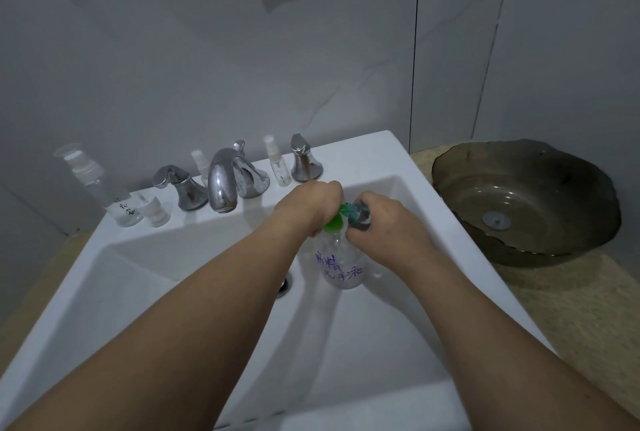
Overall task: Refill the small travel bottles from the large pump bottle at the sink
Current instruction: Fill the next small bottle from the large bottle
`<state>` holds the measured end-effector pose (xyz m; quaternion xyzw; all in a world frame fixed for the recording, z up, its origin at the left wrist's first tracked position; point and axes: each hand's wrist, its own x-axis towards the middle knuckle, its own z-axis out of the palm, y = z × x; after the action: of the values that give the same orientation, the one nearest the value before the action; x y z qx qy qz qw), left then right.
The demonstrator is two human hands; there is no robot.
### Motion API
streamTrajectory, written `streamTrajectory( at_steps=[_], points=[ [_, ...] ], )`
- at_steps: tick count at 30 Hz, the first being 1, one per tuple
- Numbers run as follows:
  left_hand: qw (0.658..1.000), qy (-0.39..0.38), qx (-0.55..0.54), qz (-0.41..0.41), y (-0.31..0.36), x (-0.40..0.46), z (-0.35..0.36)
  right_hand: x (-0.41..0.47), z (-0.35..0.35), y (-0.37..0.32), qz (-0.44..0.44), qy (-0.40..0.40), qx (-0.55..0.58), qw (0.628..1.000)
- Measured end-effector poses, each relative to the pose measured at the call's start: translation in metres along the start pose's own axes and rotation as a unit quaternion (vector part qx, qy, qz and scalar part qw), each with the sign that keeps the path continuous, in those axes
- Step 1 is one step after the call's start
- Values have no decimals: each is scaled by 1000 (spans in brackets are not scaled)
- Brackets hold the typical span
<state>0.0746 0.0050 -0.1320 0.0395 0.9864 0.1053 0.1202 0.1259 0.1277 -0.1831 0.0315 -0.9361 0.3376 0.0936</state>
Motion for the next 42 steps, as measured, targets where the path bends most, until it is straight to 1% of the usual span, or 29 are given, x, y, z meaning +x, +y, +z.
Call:
streamTrajectory(
  at_steps=[3, 5, 7, 9, 14, 18, 20, 23, 25, 29, 31, 33, 35, 37, 39, 42],
  points=[
    [995, -42, -85, -34, 3, -1, -5, 0, -2, -1, -6, 5, 5, 1000],
    [983, -80, -142, -79, 5, -5, -11, 0, -2, -2, -9, 16, 12, 1000],
    [975, -115, -160, -103, 7, -7, -17, 1, -2, -2, -15, 28, 19, 999],
    [973, -131, -159, -107, 8, -8, -19, 1, -2, -2, -20, 35, 26, 999],
    [977, -117, -143, -109, 9, -3, -15, 1, -2, -2, -25, 34, 27, 999],
    [987, -85, -112, -83, 9, 7, -3, 2, -1, -2, -18, 25, 16, 999],
    [991, -69, -83, -76, 9, 7, 0, 2, -1, -1, -8, 12, 3, 1000],
    [999, -42, -4, -27, 7, 10, 0, 3, -1, -1, 3, 7, 0, 1000],
    [999, -29, 13, -14, 5, 10, 1, 3, 0, -1, 2, 9, -1, 1000],
    [998, -32, -50, -37, 4, 7, 1, 2, 0, -2, -4, 9, 1, 1000],
    [993, -53, -94, -49, 4, 7, -3, 2, -1, -2, -4, 13, 1, 1000],
    [983, -88, -141, -82, 5, 5, -9, 2, -1, -2, -8, 19, 7, 1000],
    [976, -117, -149, -105, 5, 2, -14, 1, -2, -3, -16, 27, 15, 999],
    [975, -129, -143, -111, 4, 1, -16, 1, -4, -3, -21, 31, 18, 999],
    [975, -129, -147, -110, 3, 3, -14, 0, -4, -3, -24, 33, 17, 999],
    [978, -104, -158, -90, 4, 7, -10, 0, -3, -3, -24, 36, 16, 999]
  ],
)
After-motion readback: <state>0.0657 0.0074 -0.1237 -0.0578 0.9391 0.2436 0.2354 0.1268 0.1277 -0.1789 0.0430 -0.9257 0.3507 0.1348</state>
